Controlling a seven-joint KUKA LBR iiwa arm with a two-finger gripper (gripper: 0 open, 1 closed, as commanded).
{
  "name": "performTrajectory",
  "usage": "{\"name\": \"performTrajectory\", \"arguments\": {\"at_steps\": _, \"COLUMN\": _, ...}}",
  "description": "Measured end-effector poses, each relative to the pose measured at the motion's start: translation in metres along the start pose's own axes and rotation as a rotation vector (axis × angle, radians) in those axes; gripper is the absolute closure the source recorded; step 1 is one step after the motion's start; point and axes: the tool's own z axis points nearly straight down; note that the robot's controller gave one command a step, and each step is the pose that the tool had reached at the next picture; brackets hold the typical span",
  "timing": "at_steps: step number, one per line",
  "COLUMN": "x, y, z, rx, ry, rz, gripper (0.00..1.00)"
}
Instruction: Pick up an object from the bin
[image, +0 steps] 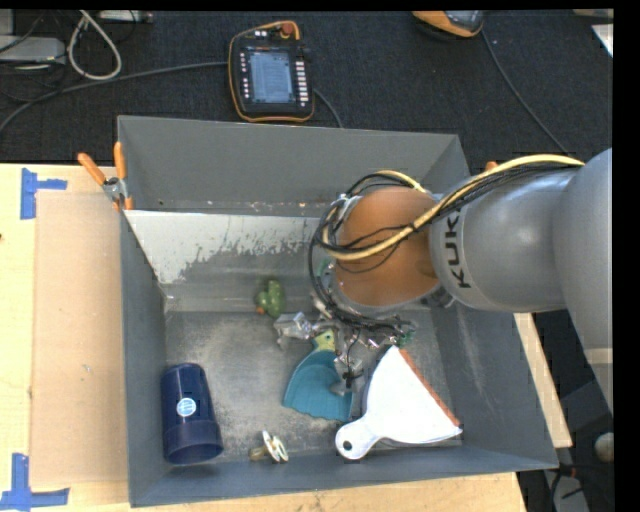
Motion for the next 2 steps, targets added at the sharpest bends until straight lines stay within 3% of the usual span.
{"name": "performTrajectory", "arguments": {"at_steps": 1, "x": 0.0022, "y": -0.0027, "z": -0.0007, "rx": -0.009, "ry": 0.005, "rz": 0.221, "gripper": 1.00}}
{"name": "performTrajectory", "arguments": {"at_steps": 2, "x": 0.0022, "y": -0.0027, "z": -0.0007, "rx": -0.009, "ry": 0.005, "rz": 0.222, "gripper": 1.00}}
